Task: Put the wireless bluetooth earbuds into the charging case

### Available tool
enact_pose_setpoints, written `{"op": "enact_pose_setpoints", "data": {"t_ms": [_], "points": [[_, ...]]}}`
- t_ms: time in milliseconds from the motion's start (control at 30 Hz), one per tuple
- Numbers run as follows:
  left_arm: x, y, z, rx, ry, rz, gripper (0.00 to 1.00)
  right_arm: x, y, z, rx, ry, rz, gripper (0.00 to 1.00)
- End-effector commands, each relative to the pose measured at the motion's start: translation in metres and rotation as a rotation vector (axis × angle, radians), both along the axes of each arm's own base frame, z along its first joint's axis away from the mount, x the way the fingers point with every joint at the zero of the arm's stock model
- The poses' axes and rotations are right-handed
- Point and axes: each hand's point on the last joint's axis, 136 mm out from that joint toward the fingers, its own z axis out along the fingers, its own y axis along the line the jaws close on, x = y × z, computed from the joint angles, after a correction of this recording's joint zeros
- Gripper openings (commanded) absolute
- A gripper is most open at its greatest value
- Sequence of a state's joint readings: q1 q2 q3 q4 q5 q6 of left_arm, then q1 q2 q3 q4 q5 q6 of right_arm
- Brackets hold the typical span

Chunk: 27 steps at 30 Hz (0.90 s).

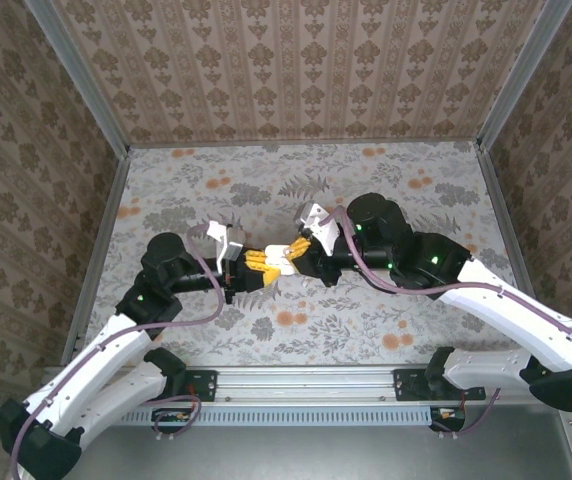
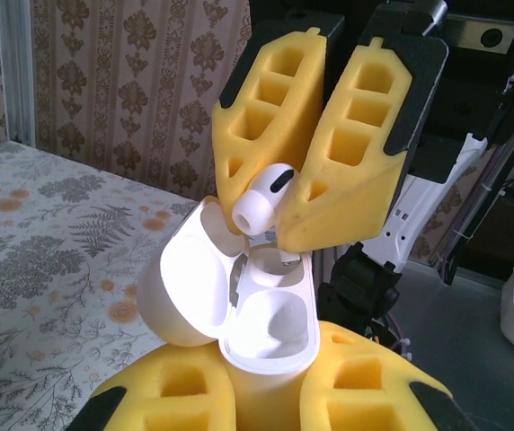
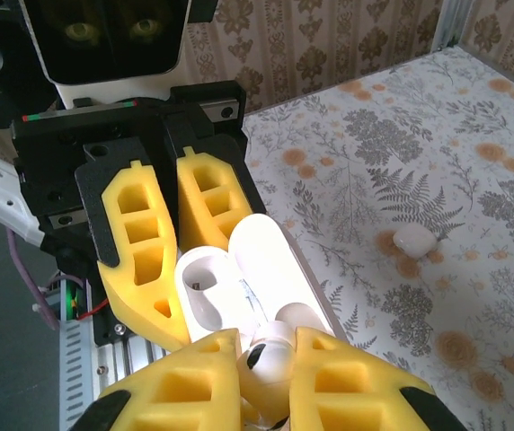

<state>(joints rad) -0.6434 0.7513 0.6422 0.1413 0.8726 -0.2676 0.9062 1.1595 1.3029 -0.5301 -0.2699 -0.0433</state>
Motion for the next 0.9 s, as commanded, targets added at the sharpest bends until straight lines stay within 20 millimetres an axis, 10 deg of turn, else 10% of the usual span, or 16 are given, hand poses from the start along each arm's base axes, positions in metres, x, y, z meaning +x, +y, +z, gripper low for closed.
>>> {"op": "enact_pose_setpoints", "data": {"t_ms": [0, 867], "points": [[-0.007, -0.001, 0.024, -0.045, -0.046, -0.028, 0.0, -0.008, -0.001, -0.003, -0.043, -0.007, 0.037, 0.07], [-0.005, -0.005, 0.02, -0.025, -0.042, -0.031, 0.0, -0.03, -0.001, -0.032, -0.194, 0.002, 0.156, 0.1]]}}
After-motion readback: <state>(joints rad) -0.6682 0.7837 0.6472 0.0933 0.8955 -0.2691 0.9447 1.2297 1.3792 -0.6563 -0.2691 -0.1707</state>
